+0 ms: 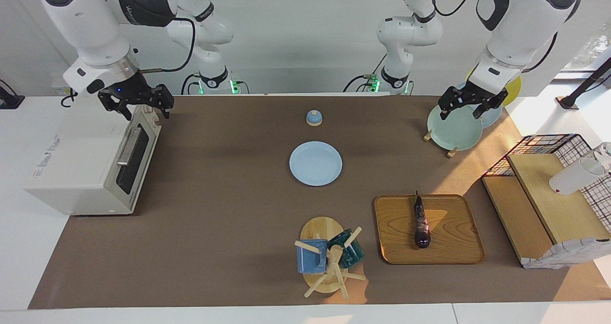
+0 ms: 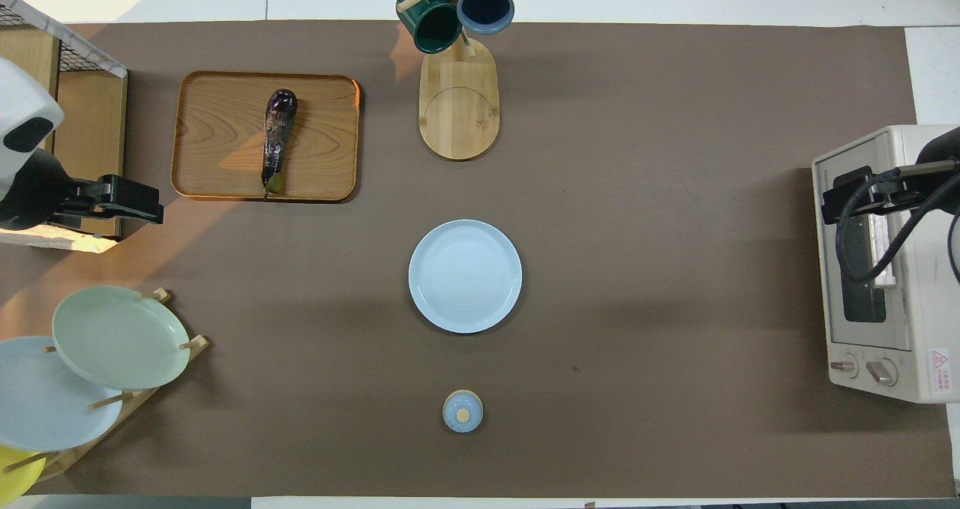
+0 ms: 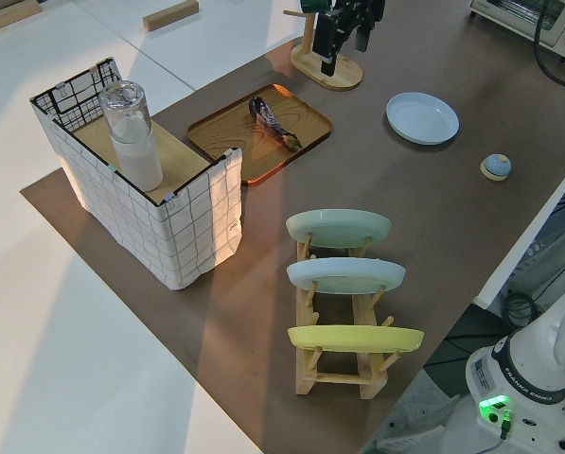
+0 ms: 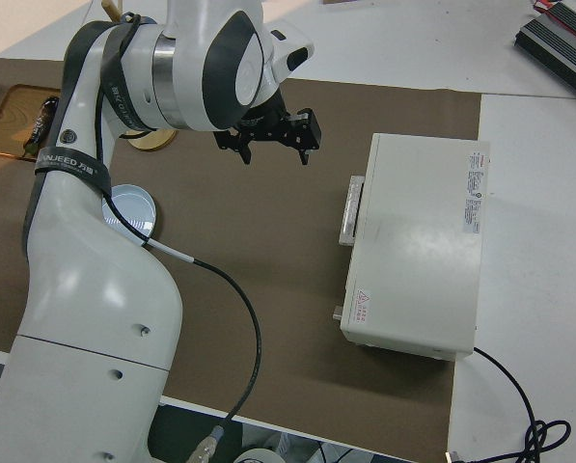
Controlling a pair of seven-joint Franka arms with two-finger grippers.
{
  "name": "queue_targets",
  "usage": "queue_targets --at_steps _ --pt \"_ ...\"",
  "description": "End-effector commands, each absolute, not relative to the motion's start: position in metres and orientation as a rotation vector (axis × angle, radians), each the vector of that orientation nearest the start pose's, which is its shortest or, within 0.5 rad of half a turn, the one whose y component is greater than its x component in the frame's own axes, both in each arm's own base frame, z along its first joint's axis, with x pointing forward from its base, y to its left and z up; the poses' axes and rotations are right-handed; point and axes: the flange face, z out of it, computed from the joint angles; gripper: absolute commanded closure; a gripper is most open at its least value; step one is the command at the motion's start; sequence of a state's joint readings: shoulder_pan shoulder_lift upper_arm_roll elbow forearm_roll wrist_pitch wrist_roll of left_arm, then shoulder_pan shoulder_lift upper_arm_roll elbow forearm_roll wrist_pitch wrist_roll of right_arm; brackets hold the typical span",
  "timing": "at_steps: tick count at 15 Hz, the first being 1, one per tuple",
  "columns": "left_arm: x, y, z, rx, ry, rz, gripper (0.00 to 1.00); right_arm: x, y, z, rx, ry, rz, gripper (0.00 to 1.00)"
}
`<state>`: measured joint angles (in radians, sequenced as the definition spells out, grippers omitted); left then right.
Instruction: Put eggplant into oven
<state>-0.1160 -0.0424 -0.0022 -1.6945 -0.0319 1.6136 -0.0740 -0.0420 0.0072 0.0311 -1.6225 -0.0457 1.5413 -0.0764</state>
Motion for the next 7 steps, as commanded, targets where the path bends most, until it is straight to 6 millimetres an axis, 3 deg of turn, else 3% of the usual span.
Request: queue_targets --at_steps 1,7 --pt "0.5378 -0.0754 0.5948 -3.175 0.106 0.064 0.0 0.5505 -0.0109 0.5979 -3.159 -0.078 0.113 0.0" --pt "0.5386 -0.0717 0.5983 -3.179 0.121 0.055 0.0 0.5493 -0.0077 0.5997 -3.161 -0.083 0.108 0.0"
